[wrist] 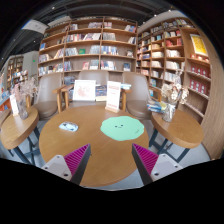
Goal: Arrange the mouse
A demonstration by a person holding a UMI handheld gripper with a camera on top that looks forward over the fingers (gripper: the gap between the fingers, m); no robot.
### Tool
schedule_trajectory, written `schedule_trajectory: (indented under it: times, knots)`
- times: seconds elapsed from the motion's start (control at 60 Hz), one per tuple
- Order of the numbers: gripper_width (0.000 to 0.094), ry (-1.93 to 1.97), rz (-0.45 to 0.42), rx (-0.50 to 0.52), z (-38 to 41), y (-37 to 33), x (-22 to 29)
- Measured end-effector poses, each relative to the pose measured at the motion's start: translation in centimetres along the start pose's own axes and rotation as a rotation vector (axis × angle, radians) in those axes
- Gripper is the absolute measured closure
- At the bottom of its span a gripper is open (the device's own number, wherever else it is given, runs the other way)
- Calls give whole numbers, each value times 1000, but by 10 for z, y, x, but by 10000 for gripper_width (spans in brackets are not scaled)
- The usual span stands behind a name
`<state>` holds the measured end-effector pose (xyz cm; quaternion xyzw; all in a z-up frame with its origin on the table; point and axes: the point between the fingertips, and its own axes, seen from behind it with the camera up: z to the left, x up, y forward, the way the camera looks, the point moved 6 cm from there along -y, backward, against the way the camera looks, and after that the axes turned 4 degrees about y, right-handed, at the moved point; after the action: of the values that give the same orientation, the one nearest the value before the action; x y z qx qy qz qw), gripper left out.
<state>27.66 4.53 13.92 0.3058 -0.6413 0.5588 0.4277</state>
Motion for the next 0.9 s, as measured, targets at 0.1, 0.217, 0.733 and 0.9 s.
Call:
schedule_trajectory:
  times: [0.1,0.217,0.733,0.9]
  knots:
    - [83,-20,11,10,8,6,-4]
    - [81,-27,24,33,25,15,-9]
    - [83,-95,61,182,139,77,-26]
    - [83,-72,78,212,169,112,-28]
